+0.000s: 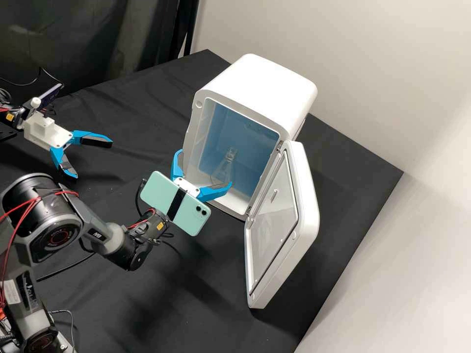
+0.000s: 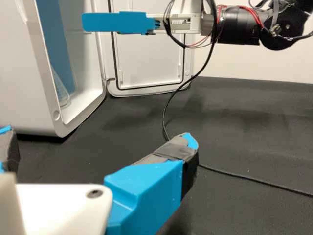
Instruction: Place the flask in the incubator
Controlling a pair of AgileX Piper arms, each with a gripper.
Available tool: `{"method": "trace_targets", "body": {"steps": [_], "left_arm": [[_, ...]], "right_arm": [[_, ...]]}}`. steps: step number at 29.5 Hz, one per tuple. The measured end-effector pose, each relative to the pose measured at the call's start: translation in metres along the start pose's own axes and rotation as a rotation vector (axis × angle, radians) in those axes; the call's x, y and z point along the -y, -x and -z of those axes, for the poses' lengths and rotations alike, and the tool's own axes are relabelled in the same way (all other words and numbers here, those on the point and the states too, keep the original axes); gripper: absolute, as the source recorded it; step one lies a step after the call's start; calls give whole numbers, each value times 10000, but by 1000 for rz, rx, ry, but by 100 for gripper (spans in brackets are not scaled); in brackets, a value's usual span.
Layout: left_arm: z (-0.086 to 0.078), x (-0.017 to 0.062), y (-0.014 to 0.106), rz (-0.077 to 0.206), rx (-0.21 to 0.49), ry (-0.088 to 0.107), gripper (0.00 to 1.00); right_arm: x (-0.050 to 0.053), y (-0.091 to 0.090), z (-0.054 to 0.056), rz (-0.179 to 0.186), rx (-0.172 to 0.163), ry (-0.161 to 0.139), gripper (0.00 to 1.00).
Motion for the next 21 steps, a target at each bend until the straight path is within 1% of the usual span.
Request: {"method": "trace_targets", "body": {"steps": [2,4,11,21], "left_arm": [[4,-11,5,-5,0,-2,100],[11,-16,7,-8,-3,3,100],[11,-16,7,-8,-3,5,100],[11,-16,7,-8,-3,5,100]], "right_arm": [[-17,58,36,-8,-4,3,100],[-27,129,69,-15,-6,6,100],[6,398,187,-17,-18,12,100],[47,670,291,-33,-40,17,100]]}}
